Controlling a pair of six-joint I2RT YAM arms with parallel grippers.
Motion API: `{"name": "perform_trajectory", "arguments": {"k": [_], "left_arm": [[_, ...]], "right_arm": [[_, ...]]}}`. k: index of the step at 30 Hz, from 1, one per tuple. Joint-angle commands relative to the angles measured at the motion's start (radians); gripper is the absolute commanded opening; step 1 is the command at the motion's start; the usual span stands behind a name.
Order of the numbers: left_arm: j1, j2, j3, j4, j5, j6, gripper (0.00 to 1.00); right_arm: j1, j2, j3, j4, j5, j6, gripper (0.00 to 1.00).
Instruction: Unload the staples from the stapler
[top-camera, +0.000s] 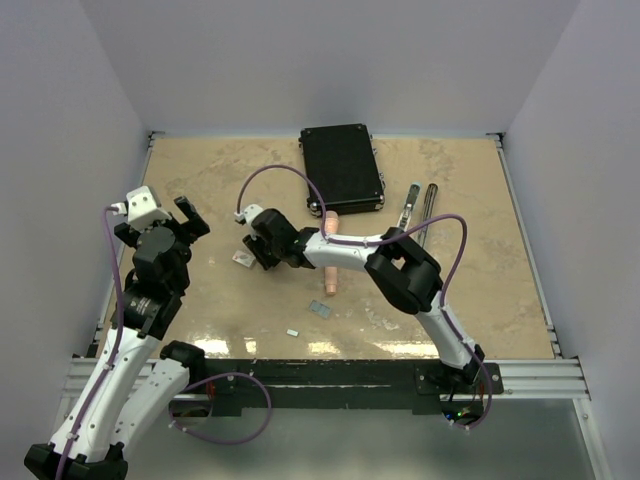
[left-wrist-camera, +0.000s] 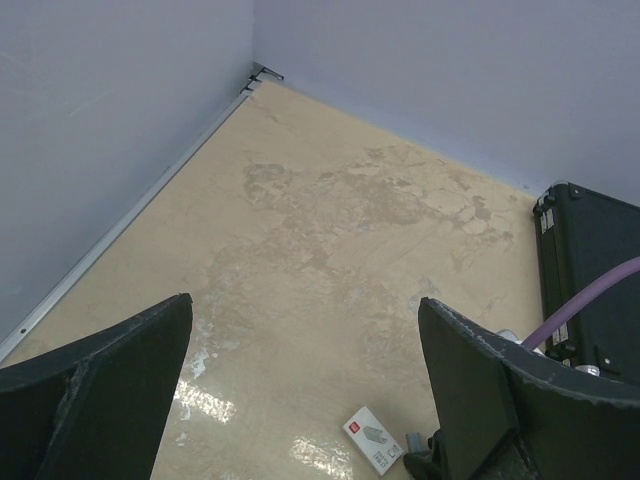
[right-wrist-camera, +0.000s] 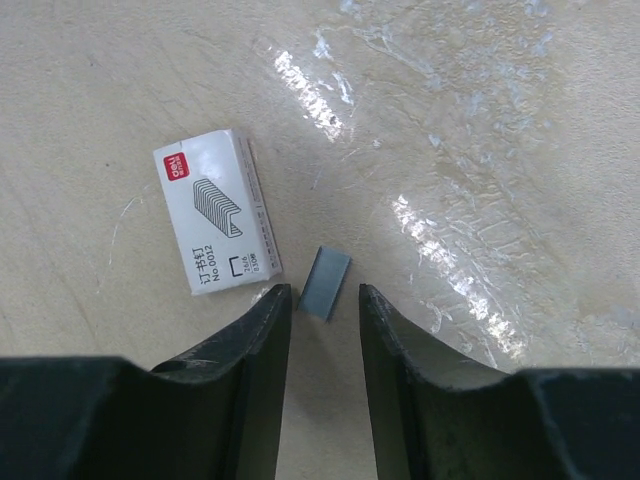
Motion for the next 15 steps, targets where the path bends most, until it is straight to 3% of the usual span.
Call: {"name": "perform_trajectory", "arguments": {"k": [1,15], "left_arm": [[-0.001,-0.008,-0.004,0.041,-0.014,0.007,1.0],[-0.003,-0.004,-0.004,0.045,0.007,0.008,1.0]], "right_arm": [[0.005,0.013,0.017,-0.001,0.061,0.049,0.35],[0.005,-0.121,-0.105,-0.009,0.089,0.209,0.16]]}}
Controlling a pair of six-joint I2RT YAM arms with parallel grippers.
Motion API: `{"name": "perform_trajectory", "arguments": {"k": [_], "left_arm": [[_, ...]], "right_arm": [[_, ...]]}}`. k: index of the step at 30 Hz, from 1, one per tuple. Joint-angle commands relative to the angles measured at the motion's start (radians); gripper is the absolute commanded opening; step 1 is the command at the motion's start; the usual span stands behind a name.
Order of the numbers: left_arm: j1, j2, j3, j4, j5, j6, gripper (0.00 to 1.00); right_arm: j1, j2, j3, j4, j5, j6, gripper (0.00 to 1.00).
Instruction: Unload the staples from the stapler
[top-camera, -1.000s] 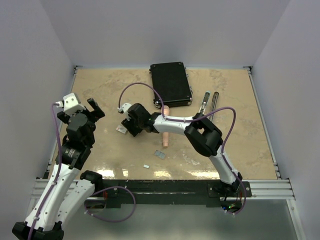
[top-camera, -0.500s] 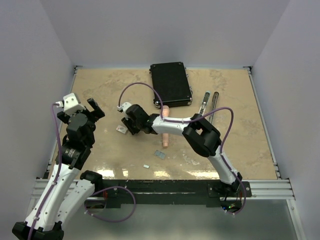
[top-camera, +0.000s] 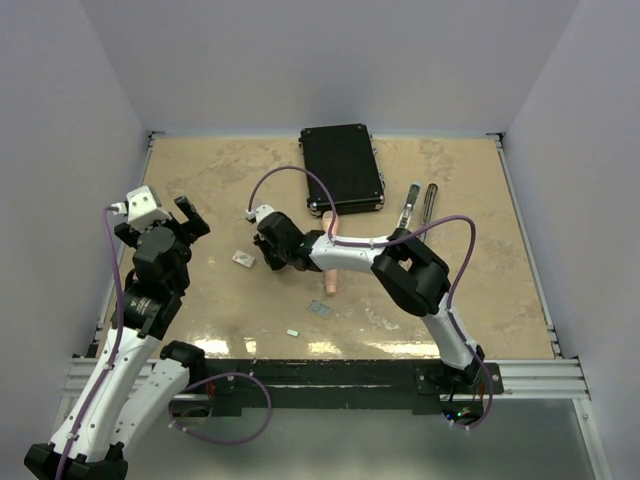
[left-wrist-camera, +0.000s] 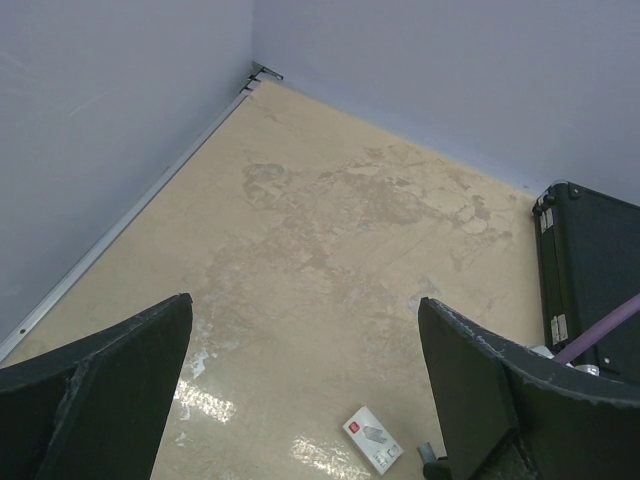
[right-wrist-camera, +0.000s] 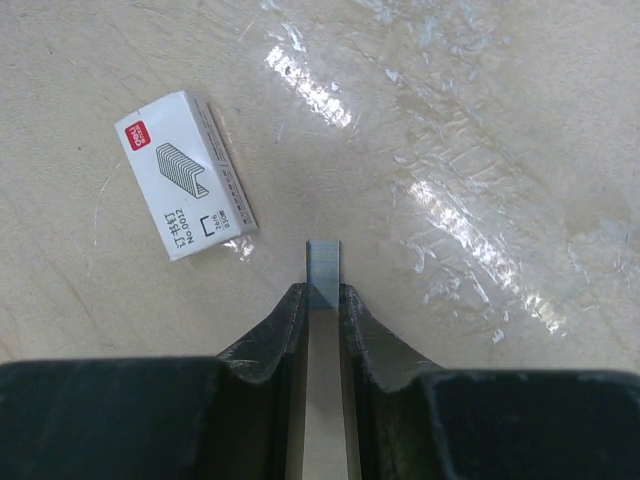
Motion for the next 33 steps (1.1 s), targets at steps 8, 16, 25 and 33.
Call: {"name": "perform_trajectory", "arguments": {"k": [8,16,25,33], "left_arm": [[-0.001,-0.003,-0.004,0.045,0.015,0.004,1.0],[-0.003,-0.014,-0.004,0.046,0.018,0.003,1.0],[-0.001,-0.026,-0.005,0.045,0.023,0.0,1.0],[-0.006,-0.029,-0.005,0.045,0.03,-0.003,1.0]], "right_arm": [[0.006,-0.218,-0.113,-0.116,0.098,0.207,0.17],[0.027,-0.468,-0.322,-0.22,0.147,0.396,0.19],[0.135,-0.649,-0.532,-0.323,0.189,0.629,0.19],[0.214,-0.74,-0.606,-0.369,0.233,0.804,0.19]]}}
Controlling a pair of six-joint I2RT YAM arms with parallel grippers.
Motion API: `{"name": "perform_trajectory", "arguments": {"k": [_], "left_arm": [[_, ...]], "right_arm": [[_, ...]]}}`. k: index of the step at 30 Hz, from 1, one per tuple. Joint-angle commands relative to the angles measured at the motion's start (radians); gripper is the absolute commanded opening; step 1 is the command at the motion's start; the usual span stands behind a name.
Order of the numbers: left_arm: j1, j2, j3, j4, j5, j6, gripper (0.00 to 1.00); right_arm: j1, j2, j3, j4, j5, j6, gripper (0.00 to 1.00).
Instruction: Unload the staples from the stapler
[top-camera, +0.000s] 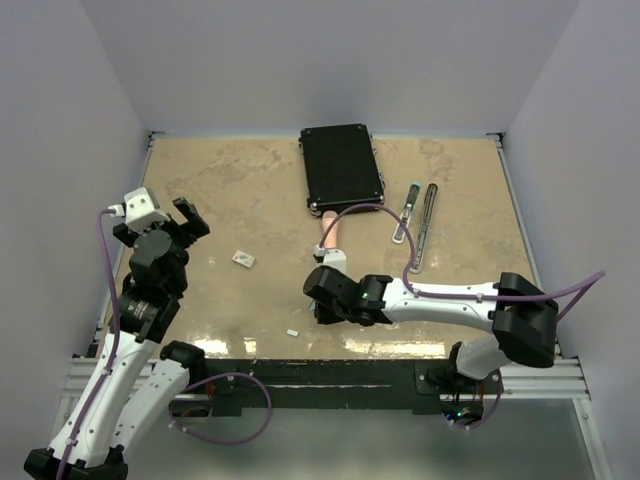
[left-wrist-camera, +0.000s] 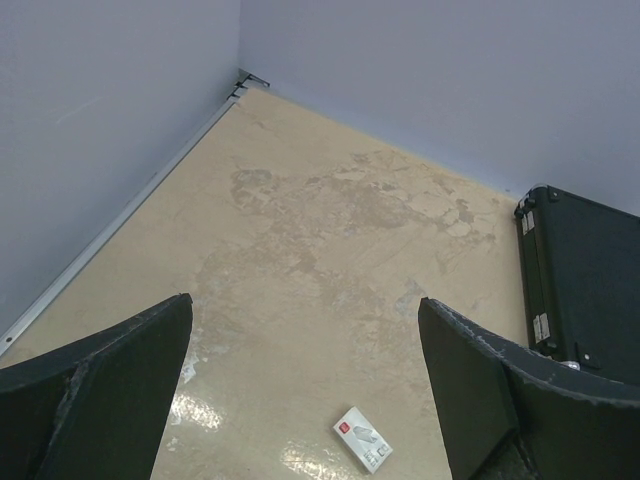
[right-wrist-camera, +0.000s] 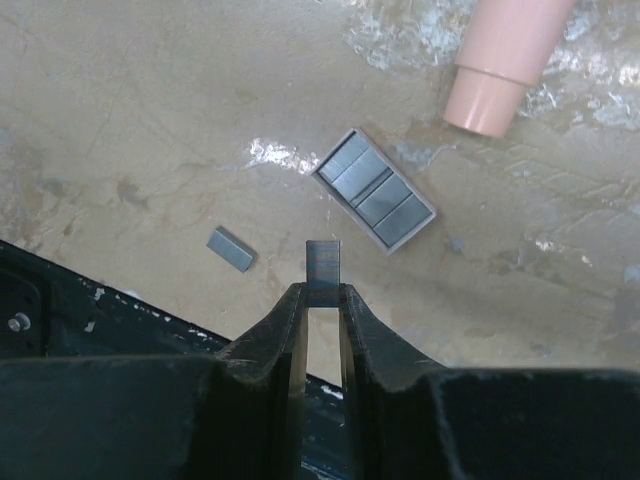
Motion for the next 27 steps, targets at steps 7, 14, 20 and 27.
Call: {"name": "perform_trajectory", "arguments": {"k": [7,14,20,27], "left_arm": [[-0.024,-0.009,-0.004,0.039,-0.021,0.004,1.0],[-0.039,-0.015,-0.004,0.037,-0.039,0.01,1.0],[-0.039,-0.019,-0.007,0.039,-0.036,0.008,1.0],[-0.039,-0.015,-0.004,0.039,-0.035,0.01,1.0]], "right_arm": [[0.018,-0.02,-0.047,-0.014,0.093,0.196,0.2],[0.018,0.021,-0.052,-0.022,0.099,0.273,0.2],[0.018,0.026,-0.029,-0.051,0.149,0.306,0.2],[0.018,0.067,0.023,-0.086,0.171,0.317,0.22]]}}
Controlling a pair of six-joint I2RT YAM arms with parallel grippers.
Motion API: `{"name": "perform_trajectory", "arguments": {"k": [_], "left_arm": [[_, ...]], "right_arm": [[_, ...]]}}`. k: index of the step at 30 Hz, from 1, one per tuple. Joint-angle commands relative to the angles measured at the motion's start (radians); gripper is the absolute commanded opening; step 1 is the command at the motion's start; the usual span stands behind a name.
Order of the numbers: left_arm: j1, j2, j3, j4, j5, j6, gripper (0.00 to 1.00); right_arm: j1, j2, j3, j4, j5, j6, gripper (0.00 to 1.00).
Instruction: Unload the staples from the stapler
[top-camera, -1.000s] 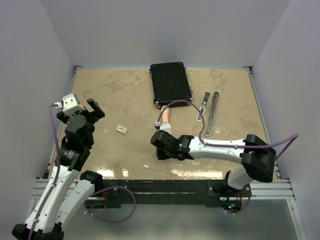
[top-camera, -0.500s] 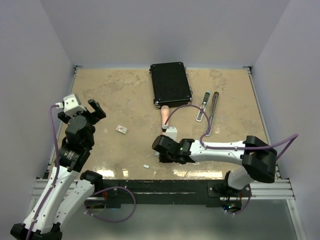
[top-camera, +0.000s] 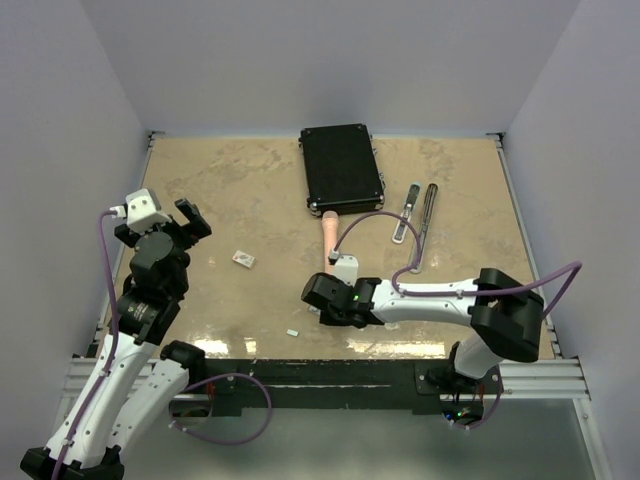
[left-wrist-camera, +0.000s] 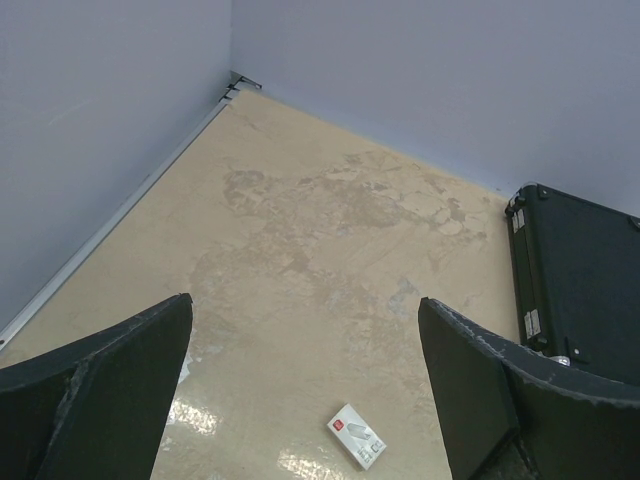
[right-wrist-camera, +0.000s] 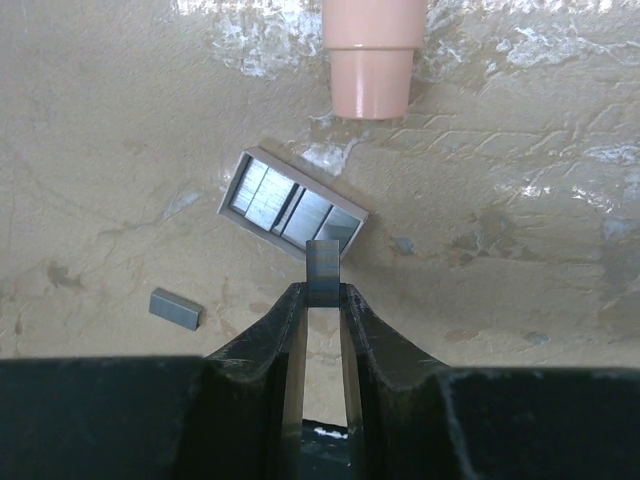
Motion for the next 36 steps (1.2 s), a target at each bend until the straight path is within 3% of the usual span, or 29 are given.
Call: {"name": "perform_trajectory", "arguments": {"k": [1,18,23,25,28,30,33,36], "left_arm": [[-0.005,-0.004,-0.003,0.039,-0.013,0.009,1.0],[-0.005,-0.014,-0.003,0.04,-0.013,0.011,1.0],[-0.011,-0.011,-0.003,0.04,-0.018,0.012,1.0],[-0.017,-0.011,-0.002,0.039,-0.021,0.014,1.0],[-0.017,-0.011,-0.003,0.039,-0.024,0.016,1.0],[-0.017,-0.011,-0.003,0.04,-0.025,0.016,1.0],[-0.019,-0.013,-0.003,0.037,-0.029,0.014,1.0],[-0.017,-0.013,-0.005,0.037,-0.035,0.014,1.0]], "right_arm": [[0.003,0.021,0.061,-0.039,0.066,0.04,0.22],[0.002,0.078,0.156,-0.091,0.107,0.041,0.27],[0.0,0.038,0.217,-0.125,0.125,-0.107,0.27],[-0.005,-0.01,0.213,-0.073,0.092,-0.287,0.27],[-0.023,-0.059,0.185,-0.048,0.055,-0.441,0.14],[-0.047,-0.09,0.125,-0.004,-0.043,-0.518,0.03],[-0.087,-0.14,0.049,0.096,-0.242,-0.636,0.0],[-0.121,-0.139,0.021,0.102,-0.301,-0.673,0.0]]}}
